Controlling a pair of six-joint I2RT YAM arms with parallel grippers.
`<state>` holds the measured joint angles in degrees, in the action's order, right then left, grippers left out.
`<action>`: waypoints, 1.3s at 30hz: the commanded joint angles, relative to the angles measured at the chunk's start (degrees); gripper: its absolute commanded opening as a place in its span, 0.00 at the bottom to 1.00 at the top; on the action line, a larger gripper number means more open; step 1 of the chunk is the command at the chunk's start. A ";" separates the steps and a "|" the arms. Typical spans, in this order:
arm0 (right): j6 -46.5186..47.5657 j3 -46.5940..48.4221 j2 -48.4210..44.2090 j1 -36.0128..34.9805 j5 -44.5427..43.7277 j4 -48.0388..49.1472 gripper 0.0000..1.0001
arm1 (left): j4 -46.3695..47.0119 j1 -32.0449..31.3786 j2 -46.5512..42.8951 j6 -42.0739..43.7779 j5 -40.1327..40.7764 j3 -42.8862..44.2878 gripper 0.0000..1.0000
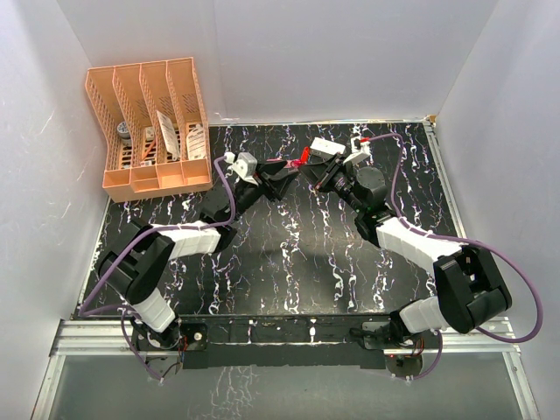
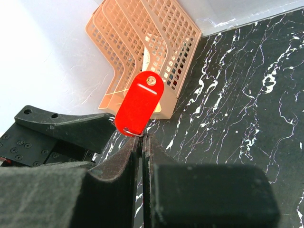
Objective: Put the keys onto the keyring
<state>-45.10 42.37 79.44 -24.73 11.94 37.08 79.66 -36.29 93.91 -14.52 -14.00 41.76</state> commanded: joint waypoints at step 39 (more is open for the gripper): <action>0.52 0.96 -2.53 -0.23 0.89 4.40 0.00 | 6.55 1.92 5.06 -1.29 -4.59 5.78 0.12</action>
<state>-45.06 42.35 78.85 -24.73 12.34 37.54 81.36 -34.17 99.11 -15.57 -16.69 46.09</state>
